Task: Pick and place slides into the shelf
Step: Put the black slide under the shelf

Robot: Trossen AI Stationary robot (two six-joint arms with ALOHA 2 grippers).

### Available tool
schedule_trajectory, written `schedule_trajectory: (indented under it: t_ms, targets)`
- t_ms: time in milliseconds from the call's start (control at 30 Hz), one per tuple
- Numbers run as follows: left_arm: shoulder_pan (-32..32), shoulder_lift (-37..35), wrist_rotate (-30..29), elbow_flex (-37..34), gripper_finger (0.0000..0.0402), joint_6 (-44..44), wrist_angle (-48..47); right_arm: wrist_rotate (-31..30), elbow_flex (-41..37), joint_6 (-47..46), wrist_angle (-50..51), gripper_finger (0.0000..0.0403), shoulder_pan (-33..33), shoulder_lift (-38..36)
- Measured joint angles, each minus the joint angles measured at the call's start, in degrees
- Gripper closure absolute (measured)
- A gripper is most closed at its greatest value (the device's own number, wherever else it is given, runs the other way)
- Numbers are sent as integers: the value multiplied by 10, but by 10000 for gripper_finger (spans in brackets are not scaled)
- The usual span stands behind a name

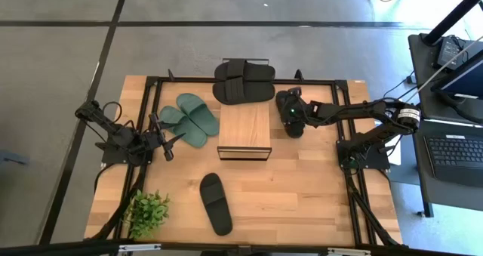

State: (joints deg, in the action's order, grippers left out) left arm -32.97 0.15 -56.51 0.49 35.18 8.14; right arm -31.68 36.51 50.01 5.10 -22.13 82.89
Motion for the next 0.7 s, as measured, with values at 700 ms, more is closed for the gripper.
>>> schedule_trajectory:
  t_ms: [700]
  targets:
    - [0,0,0,0,233,0,0,146,212,-539,460,194,74,-1]
